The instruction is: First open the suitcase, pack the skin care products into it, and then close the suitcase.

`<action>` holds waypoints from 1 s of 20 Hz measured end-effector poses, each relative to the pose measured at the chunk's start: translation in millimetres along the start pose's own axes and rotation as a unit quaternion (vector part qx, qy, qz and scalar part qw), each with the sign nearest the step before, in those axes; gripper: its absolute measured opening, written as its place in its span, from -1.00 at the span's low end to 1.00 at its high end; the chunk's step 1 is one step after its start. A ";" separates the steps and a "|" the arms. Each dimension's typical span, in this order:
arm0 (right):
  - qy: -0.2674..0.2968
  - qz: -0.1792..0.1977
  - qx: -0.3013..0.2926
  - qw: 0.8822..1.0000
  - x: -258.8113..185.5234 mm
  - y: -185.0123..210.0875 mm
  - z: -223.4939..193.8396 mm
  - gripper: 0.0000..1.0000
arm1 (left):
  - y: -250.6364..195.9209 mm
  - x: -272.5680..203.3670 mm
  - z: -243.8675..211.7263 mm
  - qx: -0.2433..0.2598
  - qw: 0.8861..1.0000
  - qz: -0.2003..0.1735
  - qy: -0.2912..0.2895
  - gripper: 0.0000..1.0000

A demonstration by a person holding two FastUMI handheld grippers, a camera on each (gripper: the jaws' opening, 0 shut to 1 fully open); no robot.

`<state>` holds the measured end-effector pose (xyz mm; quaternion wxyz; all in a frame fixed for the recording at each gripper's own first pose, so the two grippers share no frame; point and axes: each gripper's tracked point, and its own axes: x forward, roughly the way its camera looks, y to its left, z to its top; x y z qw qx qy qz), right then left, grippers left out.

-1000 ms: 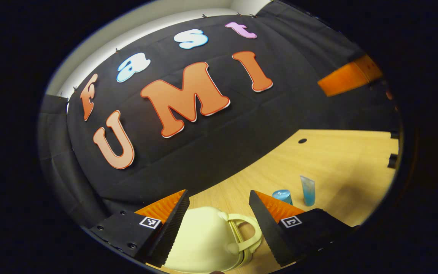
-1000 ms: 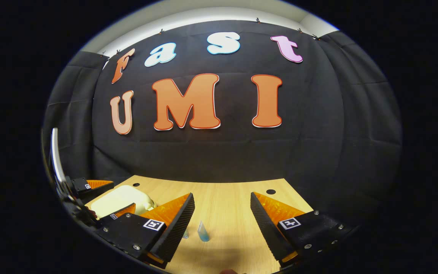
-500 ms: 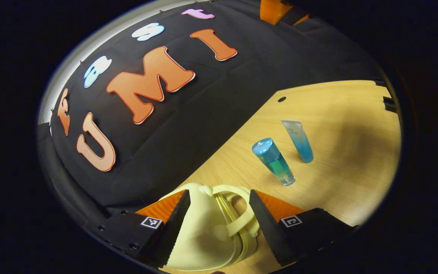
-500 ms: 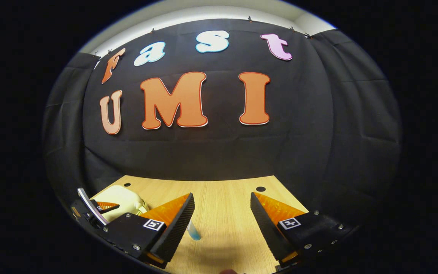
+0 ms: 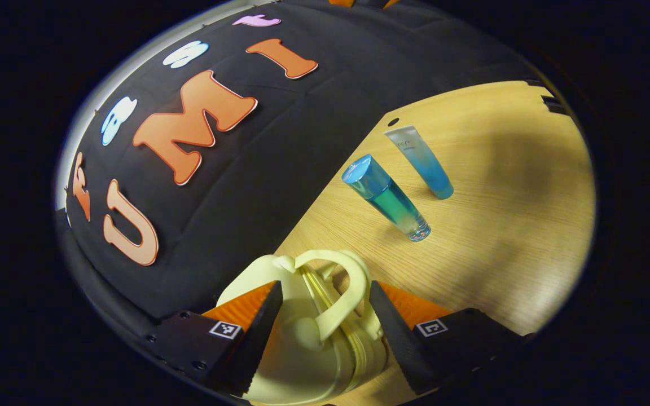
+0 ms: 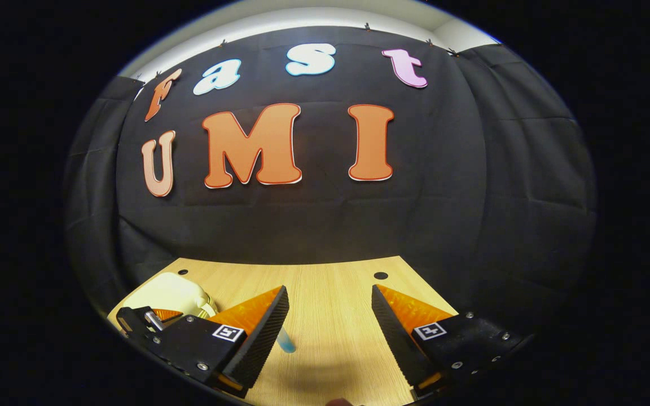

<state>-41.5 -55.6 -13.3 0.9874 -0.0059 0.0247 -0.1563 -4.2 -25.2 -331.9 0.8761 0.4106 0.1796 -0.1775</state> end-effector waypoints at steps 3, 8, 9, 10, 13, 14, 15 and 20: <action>-0.001 -0.003 -0.001 1.000 -2.9 0.9 -1.1 0.88 | -3.9 3.2 1.0 0.023 1.000 0.006 0.001 0.66; 0.001 -0.001 -0.002 1.000 -6.1 4.1 -2.2 0.88 | -4.7 8.9 -0.4 0.066 0.998 0.016 0.009 0.15; 0.000 0.000 -0.001 1.000 -6.4 3.9 -1.4 0.88 | -8.1 5.3 0.7 0.066 0.998 0.012 0.014 -0.15; 0.001 0.001 -0.001 1.000 -6.3 4.9 -2.3 0.89 | -6.4 10.9 -4.6 0.069 0.997 0.009 0.020 -0.46; 0.006 0.005 -0.002 1.000 -4.9 7.5 -5.9 0.88 | 1.7 1.3 3.0 0.025 0.999 -0.002 0.023 -0.63; 0.010 0.009 0.001 1.000 -4.0 9.6 -8.3 0.88 | 6.8 -1.5 3.7 0.006 1.000 -0.007 0.025 -0.63; 0.011 0.010 0.002 1.000 -3.4 11.3 -9.5 0.88 | 15.5 -4.3 7.5 -0.004 1.000 -0.004 0.024 -0.63; 0.014 0.025 0.000 1.000 2.9 24.2 -10.5 0.89 | 82.0 -24.3 24.8 -0.068 0.997 0.040 0.010 -0.63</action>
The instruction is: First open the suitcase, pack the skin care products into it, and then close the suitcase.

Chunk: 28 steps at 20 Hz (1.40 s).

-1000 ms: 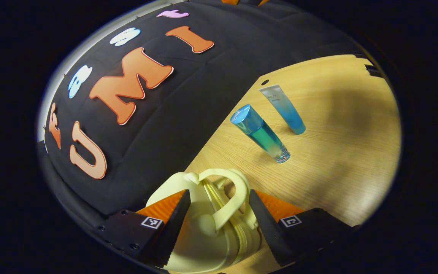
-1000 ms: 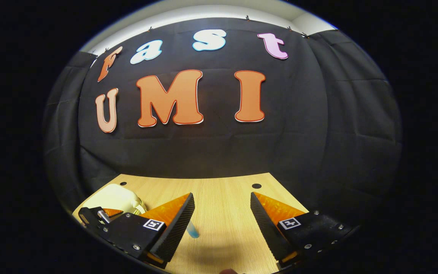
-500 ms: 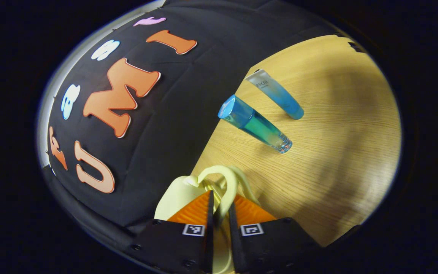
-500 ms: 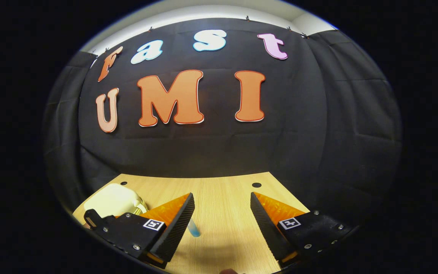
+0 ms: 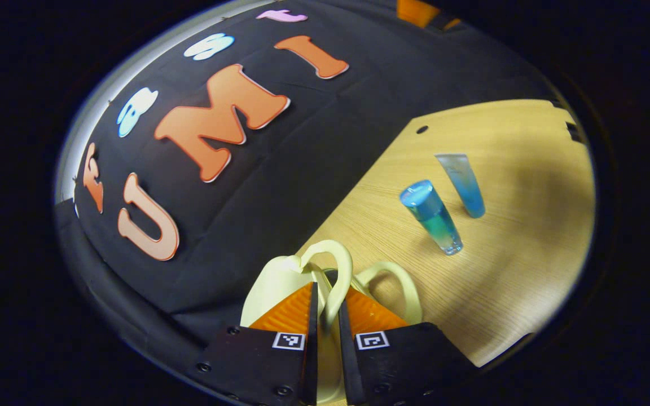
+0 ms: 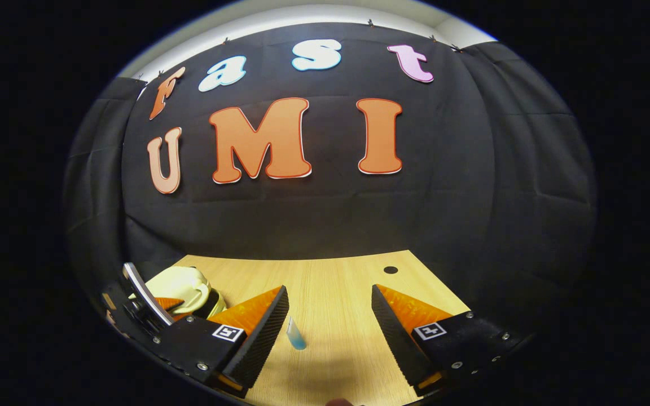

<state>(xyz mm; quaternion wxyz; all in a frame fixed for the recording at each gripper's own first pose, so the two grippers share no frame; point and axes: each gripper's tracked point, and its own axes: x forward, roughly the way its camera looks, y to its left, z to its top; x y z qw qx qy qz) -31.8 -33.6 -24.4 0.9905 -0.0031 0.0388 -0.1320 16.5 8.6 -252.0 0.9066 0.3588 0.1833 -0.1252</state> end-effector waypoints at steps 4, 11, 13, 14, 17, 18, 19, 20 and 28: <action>0.001 0.016 -0.001 1.000 7.0 13.6 2.4 0.89 | 61.8 -11.1 9.8 -0.049 0.998 0.037 -0.008 -0.63; 0.000 0.036 -0.007 0.999 15.3 37.3 7.3 0.88 | 161.9 -20.9 -6.7 -0.143 0.985 0.092 -0.002 -0.63; 0.003 0.039 -0.011 0.999 16.3 41.7 7.2 0.88 | 184.0 -22.0 -21.4 -0.178 0.979 0.100 0.008 -0.63; 0.003 0.040 -0.010 0.999 17.2 43.3 8.5 0.87 | 197.6 -22.2 -29.7 -0.200 0.974 0.107 0.015 -0.63; 0.006 0.033 -0.007 0.999 19.5 43.7 8.4 0.99 | 237.3 -24.6 -59.9 -0.251 0.959 0.130 0.026 -0.64; 0.008 0.032 -0.006 0.999 19.6 45.4 8.0 0.89 | 248.9 -25.9 -68.9 -0.259 0.956 0.135 0.027 -0.64; 0.010 0.031 -0.006 0.999 20.2 46.9 7.0 0.89 | 259.6 -24.9 -78.4 -0.267 0.953 0.138 0.028 -0.63; 0.012 0.030 -0.008 0.999 21.0 49.3 6.1 0.88 | 267.9 -24.0 -87.0 -0.280 0.950 0.136 0.029 -0.63; 0.022 0.031 -0.005 0.999 33.7 78.4 5.9 0.87 | 339.6 -23.0 -177.4 -0.353 0.919 0.172 0.039 -0.55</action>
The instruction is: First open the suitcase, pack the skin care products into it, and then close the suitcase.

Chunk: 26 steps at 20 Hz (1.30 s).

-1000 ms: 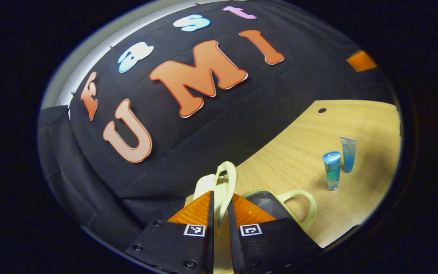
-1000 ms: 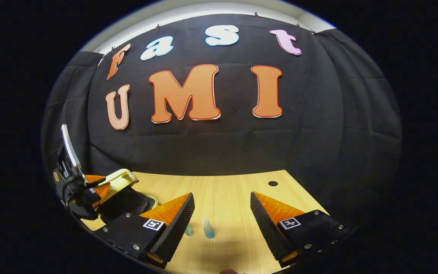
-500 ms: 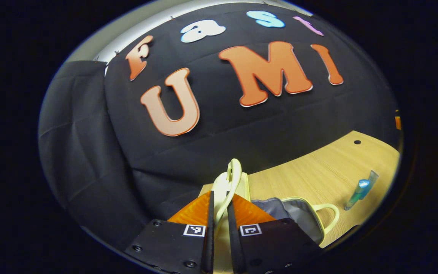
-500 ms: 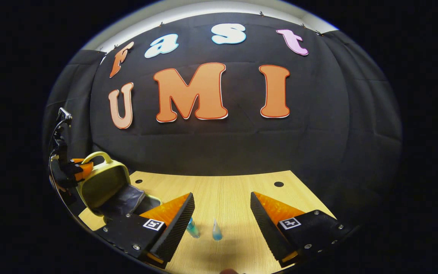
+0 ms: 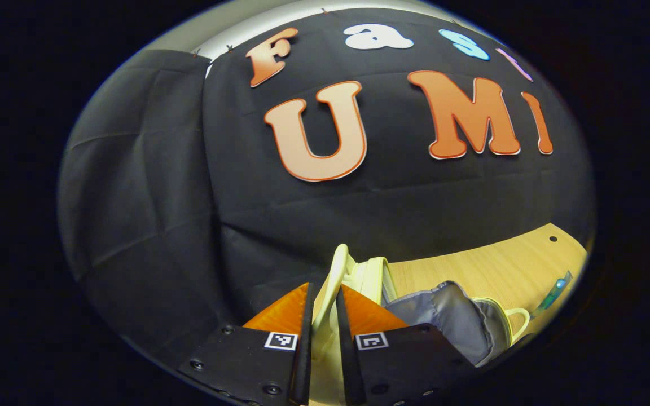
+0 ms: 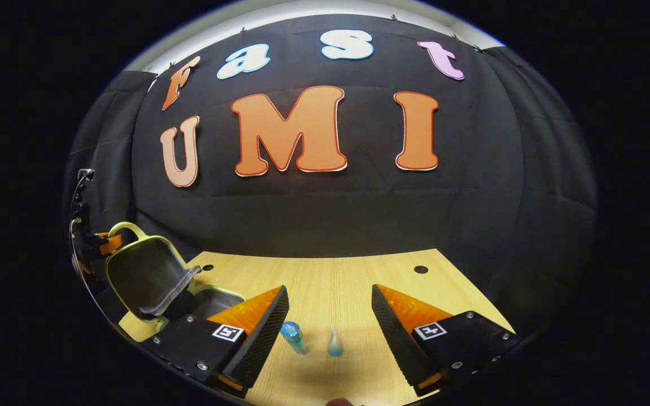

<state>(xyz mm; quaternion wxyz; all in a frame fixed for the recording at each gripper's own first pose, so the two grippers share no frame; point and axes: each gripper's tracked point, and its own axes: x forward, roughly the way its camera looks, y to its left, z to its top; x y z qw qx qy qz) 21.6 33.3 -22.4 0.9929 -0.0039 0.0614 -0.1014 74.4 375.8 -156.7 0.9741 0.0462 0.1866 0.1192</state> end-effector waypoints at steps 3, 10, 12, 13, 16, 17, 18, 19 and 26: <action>0.004 -0.003 -0.006 1.000 6.9 10.5 0.9 0.89 | 30.9 16.1 -17.8 -0.023 1.000 -0.001 0.011 -0.54; 0.014 -0.009 -0.023 1.000 11.7 35.9 -3.1 0.88 | 97.3 74.4 -110.6 -0.072 0.992 0.017 0.102 -0.82; 0.021 -0.012 -0.029 0.999 11.7 40.5 -5.9 0.88 | 107.9 88.7 -144.3 -0.091 0.986 0.026 0.139 -0.82; 0.024 -0.013 -0.031 0.999 12.0 42.6 -7.1 0.89 | 110.3 93.2 -161.5 -0.098 0.982 0.030 0.158 -0.82; 0.031 -0.011 -0.033 0.999 12.6 49.0 -10.4 0.89 | 112.6 108.1 -215.7 -0.112 0.970 0.036 0.215 -0.82; 0.033 -0.010 -0.033 0.999 14.0 51.7 -11.0 0.88 | 108.4 109.5 -230.5 -0.106 0.966 0.037 0.234 -0.81; 0.035 -0.008 -0.032 0.999 13.9 52.6 -11.8 0.88 | 104.5 112.0 -242.9 -0.100 0.963 0.040 0.245 -0.81; 0.040 -0.004 -0.033 0.999 13.8 54.1 -15.5 0.88 | 102.8 112.6 -248.0 -0.096 0.962 0.052 0.250 -0.81; 0.036 -0.012 -0.030 0.999 9.9 37.6 -18.1 0.89 | 95.1 109.5 -197.0 -0.036 0.978 0.071 0.191 -0.26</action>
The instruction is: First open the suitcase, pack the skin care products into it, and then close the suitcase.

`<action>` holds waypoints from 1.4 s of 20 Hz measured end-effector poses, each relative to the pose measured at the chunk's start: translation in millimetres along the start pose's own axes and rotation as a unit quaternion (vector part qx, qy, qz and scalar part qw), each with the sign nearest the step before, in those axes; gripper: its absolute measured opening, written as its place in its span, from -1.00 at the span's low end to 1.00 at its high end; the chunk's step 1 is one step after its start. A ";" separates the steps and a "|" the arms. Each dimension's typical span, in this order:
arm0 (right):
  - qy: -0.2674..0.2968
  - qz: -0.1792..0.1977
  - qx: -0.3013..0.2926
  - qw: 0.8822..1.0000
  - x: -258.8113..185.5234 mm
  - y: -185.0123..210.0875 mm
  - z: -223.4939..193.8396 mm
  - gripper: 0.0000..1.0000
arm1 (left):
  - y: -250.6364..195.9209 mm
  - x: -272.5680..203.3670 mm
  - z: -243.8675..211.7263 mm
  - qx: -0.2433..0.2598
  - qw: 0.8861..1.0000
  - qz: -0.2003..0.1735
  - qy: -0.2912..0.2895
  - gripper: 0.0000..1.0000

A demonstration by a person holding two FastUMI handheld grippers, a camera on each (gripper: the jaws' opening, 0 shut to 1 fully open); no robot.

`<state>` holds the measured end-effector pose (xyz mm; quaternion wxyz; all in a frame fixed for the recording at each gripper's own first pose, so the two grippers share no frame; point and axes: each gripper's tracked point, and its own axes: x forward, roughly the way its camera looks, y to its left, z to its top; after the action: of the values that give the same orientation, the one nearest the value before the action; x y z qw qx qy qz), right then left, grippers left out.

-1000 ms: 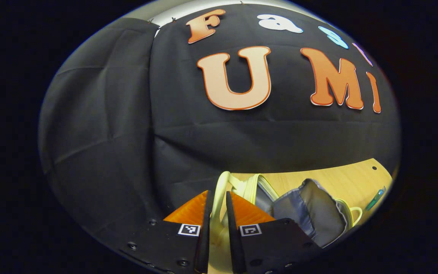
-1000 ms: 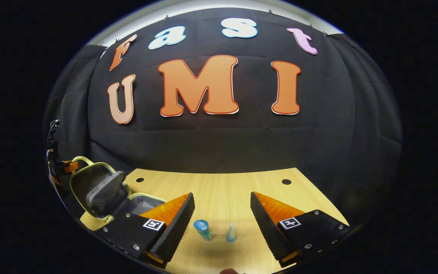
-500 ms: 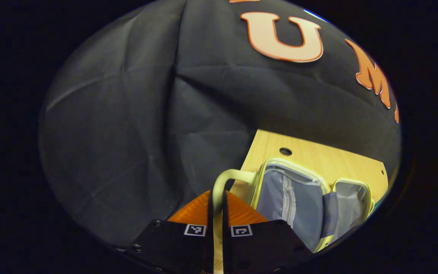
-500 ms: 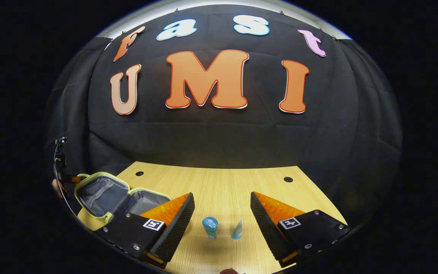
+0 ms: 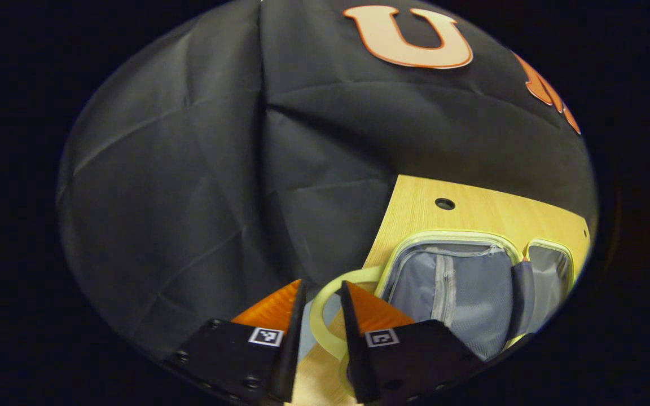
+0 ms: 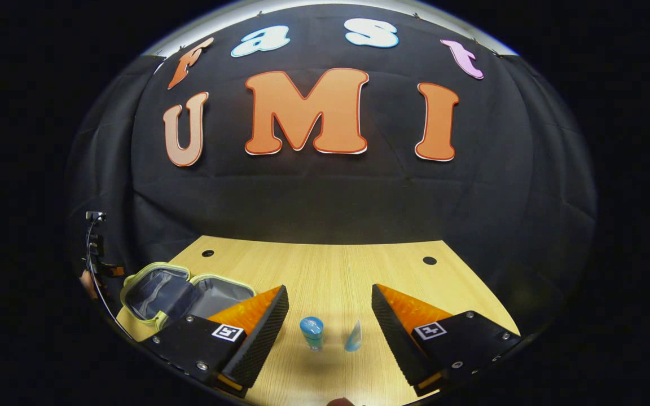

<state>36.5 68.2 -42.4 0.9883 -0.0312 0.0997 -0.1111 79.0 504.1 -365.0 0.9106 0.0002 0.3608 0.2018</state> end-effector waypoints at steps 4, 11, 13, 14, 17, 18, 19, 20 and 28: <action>-0.008 -0.001 0.001 1.000 -4.9 -12.2 -1.3 0.89 | -34.3 -37.5 38.4 0.027 0.998 -0.021 -0.056 0.21; -0.016 0.021 -0.001 1.000 -5.7 -24.5 -13.3 0.88 | -130.5 -116.4 100.0 0.063 0.982 -0.084 -0.158 0.94; -0.025 0.030 -0.002 0.999 -7.2 -26.4 -13.6 0.88 | -158.6 -138.8 106.4 0.066 0.977 -0.100 -0.178 0.95; -0.025 0.035 -0.004 0.999 -7.7 -27.7 -15.8 0.88 | -174.7 -147.7 107.7 0.066 0.975 -0.107 -0.184 1.00; -0.013 0.048 -0.009 0.999 -8.5 -32.9 -30.1 0.89 | -224.8 -180.7 110.7 0.063 0.969 -0.142 -0.195 1.00; -0.008 0.050 -0.009 0.999 -9.5 -34.9 -34.3 0.89 | -241.6 -191.2 107.0 0.064 0.967 -0.152 -0.196 1.00; -0.004 0.055 -0.008 0.998 -10.5 -36.3 -39.2 0.89 | -255.6 -201.7 105.7 0.065 0.965 -0.158 -0.199 1.00; 0.000 0.057 -0.008 0.998 -11.8 -38.0 -43.5 0.89 | -268.8 -210.5 100.9 0.063 0.964 -0.162 -0.199 0.96; 0.028 0.079 -0.023 0.996 -5.8 -59.3 -70.7 0.88 | -374.2 -257.5 32.0 0.094 0.954 -0.230 -0.166 0.96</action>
<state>3.9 9.0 -105.5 0.9898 -0.0426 0.1325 -0.0309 68.0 70.3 -226.8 0.9752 0.0364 0.2123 -0.0503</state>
